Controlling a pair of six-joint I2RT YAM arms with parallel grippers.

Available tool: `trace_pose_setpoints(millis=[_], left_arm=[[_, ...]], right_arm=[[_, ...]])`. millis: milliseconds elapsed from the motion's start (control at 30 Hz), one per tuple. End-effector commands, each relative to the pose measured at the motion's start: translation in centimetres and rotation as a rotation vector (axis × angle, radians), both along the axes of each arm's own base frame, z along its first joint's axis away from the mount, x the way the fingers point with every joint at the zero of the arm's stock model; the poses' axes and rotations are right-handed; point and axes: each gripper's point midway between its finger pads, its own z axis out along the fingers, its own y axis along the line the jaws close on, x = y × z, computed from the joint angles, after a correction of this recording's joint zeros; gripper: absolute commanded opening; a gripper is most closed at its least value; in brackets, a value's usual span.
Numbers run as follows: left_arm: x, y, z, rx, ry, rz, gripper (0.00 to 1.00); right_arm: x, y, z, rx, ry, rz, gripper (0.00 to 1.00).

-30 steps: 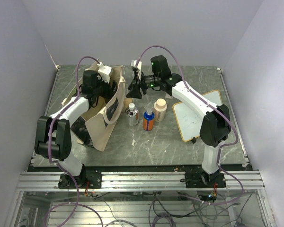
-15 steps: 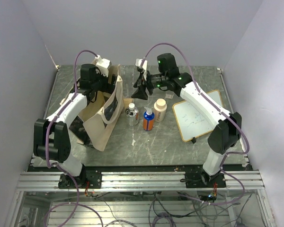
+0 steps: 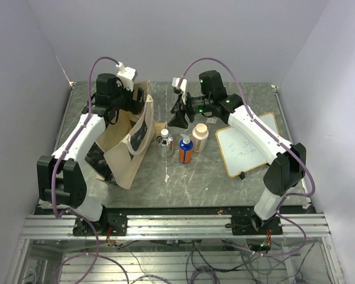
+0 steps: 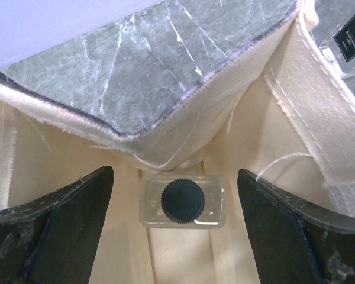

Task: Place the personal care products into the canvas bag
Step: Place the care product in the canvas bag, then pick up the care product from the center of the board.

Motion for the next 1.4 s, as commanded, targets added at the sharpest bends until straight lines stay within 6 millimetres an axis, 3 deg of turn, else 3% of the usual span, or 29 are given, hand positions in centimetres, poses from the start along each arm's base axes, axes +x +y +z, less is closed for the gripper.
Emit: trace_pose_setpoints(millis=[0, 367, 500, 700, 867, 1100, 1233, 1367], left_arm=[[-1.3, 0.0, 3.4, 0.002, -0.051, -0.017, 0.95], [-3.7, 0.8, 12.4, -0.008, -0.202, -0.006, 0.94], [-5.4, -0.7, 14.8, -0.013, -0.219, -0.098, 0.93], [-8.3, -4.7, 17.1, 0.026, -0.254, -0.26, 0.92], [-10.2, -8.7, 15.7, 0.084, -0.23, -0.419, 0.9], [-11.7, -14.0, 11.8, 0.145, -0.156, -0.56, 0.89], [-12.4, -15.1, 8.7, 0.266, -0.094, -0.641, 0.89], [-12.3, -15.4, 5.5, 0.328, 0.015, -0.639, 0.88]], right_arm=[[-0.3, -1.0, 1.6, 0.01, -0.031, -0.023, 0.6], [0.2, -4.5, 3.2, 0.012, -0.065, -0.113, 0.61], [1.2, -7.6, 4.2, 0.018, -0.085, -0.19, 0.61], [1.5, -11.8, 5.6, 0.024, -0.12, -0.29, 0.62], [1.2, -15.1, 5.2, -0.005, -0.129, -0.37, 0.62], [0.1, -19.2, 3.8, -0.021, -0.116, -0.476, 0.63], [-0.3, -21.2, 4.1, -0.003, -0.117, -0.524, 0.65], [-0.7, -21.6, 4.1, 0.0, -0.112, -0.525, 0.66]])
